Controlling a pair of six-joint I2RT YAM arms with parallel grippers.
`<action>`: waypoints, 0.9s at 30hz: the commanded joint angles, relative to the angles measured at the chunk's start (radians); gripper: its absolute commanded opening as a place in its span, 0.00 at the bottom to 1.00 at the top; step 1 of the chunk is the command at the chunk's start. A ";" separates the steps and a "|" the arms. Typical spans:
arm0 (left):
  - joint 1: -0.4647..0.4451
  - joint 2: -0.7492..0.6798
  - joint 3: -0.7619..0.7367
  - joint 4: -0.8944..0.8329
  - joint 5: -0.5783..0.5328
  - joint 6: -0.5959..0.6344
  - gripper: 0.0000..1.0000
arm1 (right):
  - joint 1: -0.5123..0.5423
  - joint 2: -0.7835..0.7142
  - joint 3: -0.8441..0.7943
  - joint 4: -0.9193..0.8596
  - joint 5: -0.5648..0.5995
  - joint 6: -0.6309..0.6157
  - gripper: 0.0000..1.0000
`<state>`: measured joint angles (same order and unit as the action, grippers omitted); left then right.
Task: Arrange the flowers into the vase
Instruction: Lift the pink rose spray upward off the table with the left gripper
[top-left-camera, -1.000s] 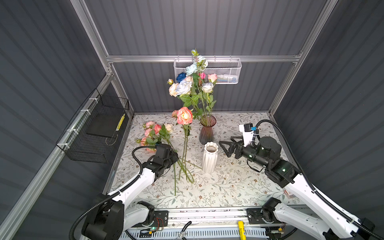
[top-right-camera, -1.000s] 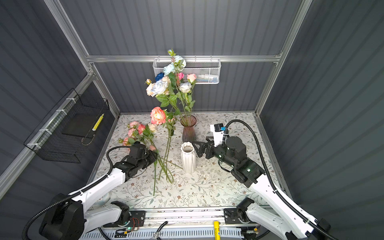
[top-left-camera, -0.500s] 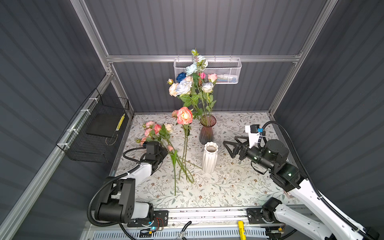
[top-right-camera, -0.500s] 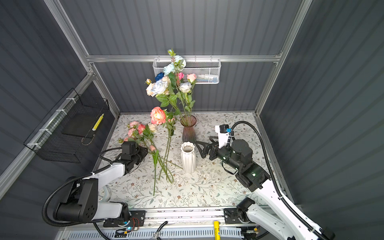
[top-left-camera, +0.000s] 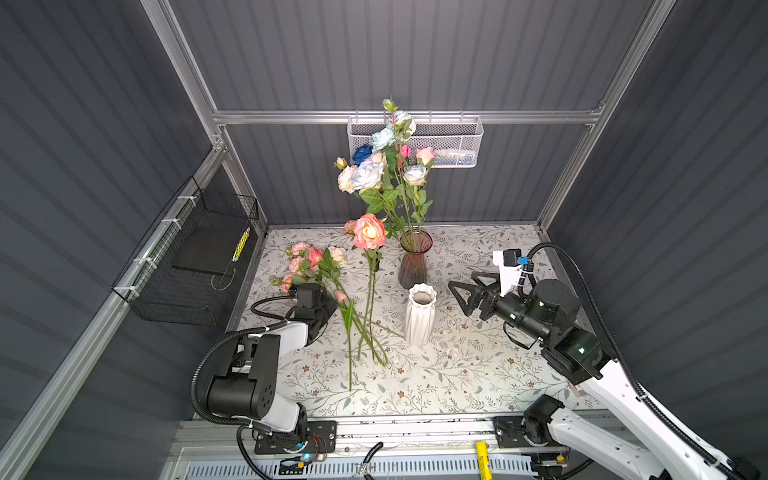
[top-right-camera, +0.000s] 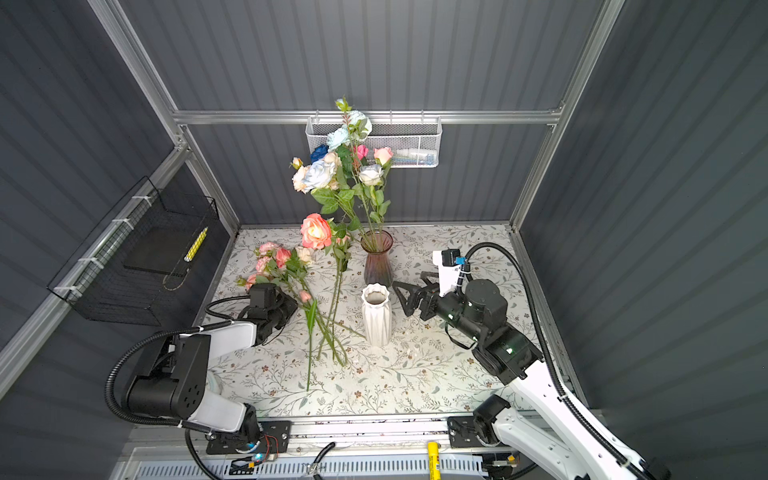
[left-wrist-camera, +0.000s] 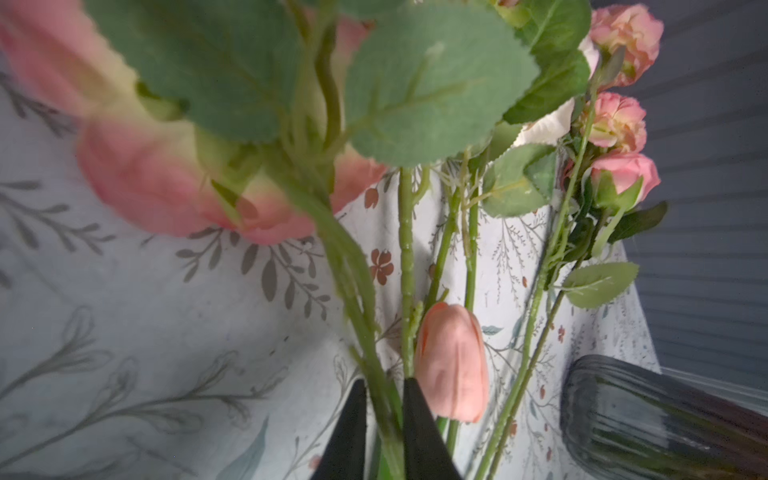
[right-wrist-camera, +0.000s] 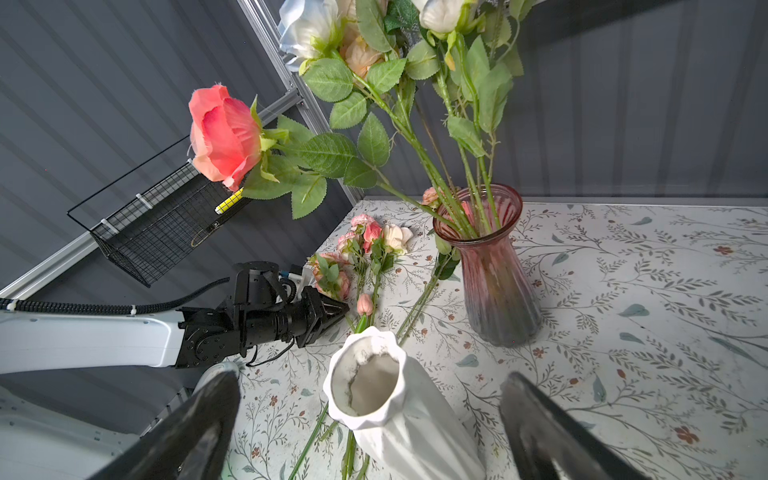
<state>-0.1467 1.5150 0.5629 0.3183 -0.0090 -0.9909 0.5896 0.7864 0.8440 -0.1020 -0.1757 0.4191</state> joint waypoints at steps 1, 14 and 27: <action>0.007 -0.009 0.011 0.051 -0.023 -0.009 0.08 | -0.006 -0.001 -0.005 -0.002 0.001 -0.003 0.99; 0.007 -0.290 0.044 0.030 -0.047 0.050 0.00 | -0.008 -0.003 0.002 -0.003 -0.002 -0.009 0.99; 0.007 -0.668 0.377 -0.612 0.012 0.190 0.00 | -0.010 -0.006 0.107 -0.048 -0.172 -0.061 0.98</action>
<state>-0.1467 0.9165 0.8600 -0.0860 -0.0216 -0.8795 0.5842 0.7799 0.8974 -0.1486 -0.2470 0.3943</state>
